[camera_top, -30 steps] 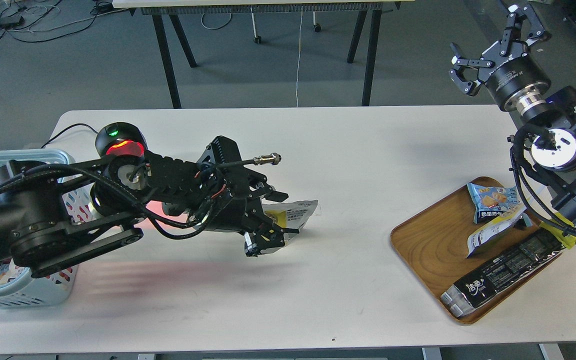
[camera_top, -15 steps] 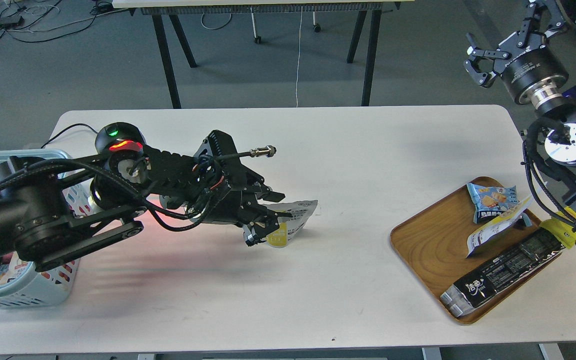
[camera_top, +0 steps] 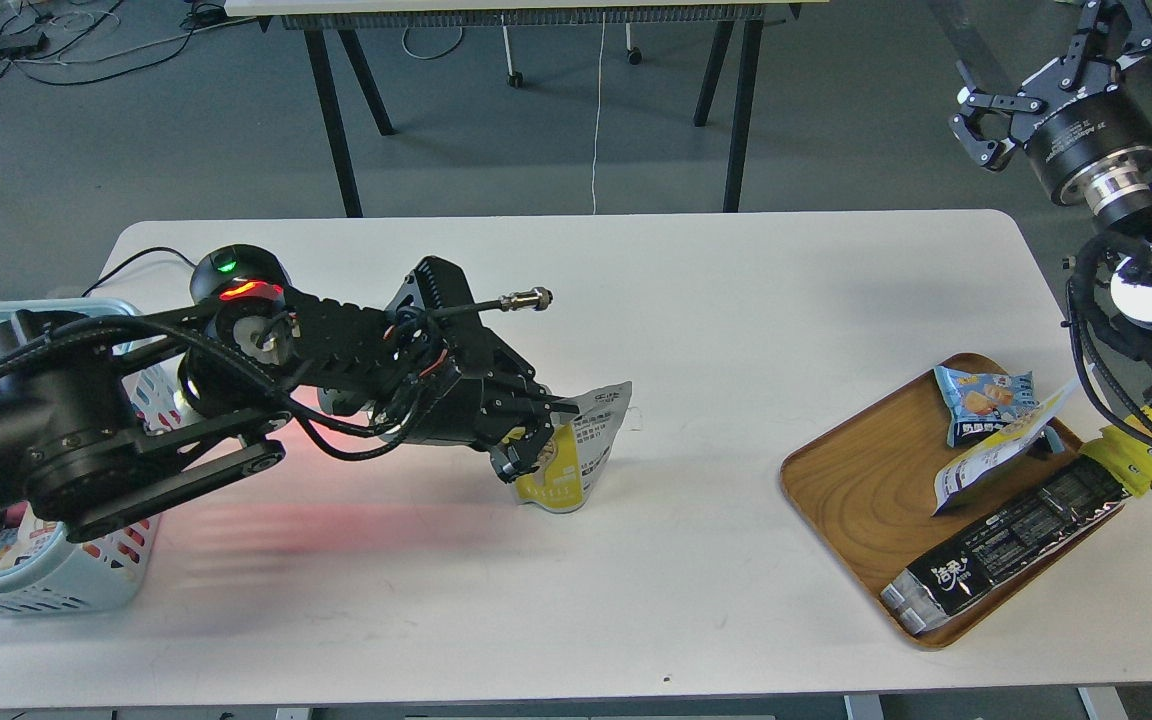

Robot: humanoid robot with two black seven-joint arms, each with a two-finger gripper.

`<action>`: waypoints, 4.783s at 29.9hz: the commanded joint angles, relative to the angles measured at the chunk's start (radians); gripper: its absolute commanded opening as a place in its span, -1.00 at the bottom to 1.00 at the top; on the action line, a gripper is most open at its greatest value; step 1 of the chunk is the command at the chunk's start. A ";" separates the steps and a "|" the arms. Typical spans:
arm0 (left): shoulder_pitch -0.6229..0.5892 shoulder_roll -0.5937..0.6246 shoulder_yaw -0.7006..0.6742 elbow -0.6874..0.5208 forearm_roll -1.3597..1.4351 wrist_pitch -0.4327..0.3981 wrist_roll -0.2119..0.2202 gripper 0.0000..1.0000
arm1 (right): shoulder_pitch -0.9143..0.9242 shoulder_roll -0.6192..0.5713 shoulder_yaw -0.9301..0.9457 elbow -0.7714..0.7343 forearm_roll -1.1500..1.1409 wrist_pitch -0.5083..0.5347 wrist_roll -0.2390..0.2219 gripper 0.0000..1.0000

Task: Scan snack and place in basket
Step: 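Hold the yellow bag in front of the barcode scanner with the left gripper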

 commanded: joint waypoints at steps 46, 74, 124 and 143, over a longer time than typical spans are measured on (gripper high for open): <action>-0.004 0.544 -0.020 -0.029 0.000 0.144 -0.166 -0.99 | 0.018 -0.055 0.004 0.074 -0.003 0.006 0.000 0.98; 0.005 0.525 -0.022 -0.029 0.000 0.145 -0.151 -0.99 | 0.020 -0.059 0.013 0.085 -0.003 0.003 0.000 0.98; -0.033 0.505 -0.022 -0.047 0.000 0.156 -0.131 -0.99 | 0.026 -0.072 0.021 0.085 -0.003 0.001 0.000 0.98; -0.032 0.567 -0.023 -0.168 0.000 0.157 -0.146 -0.99 | 0.026 -0.091 0.023 0.083 -0.003 0.003 0.000 0.98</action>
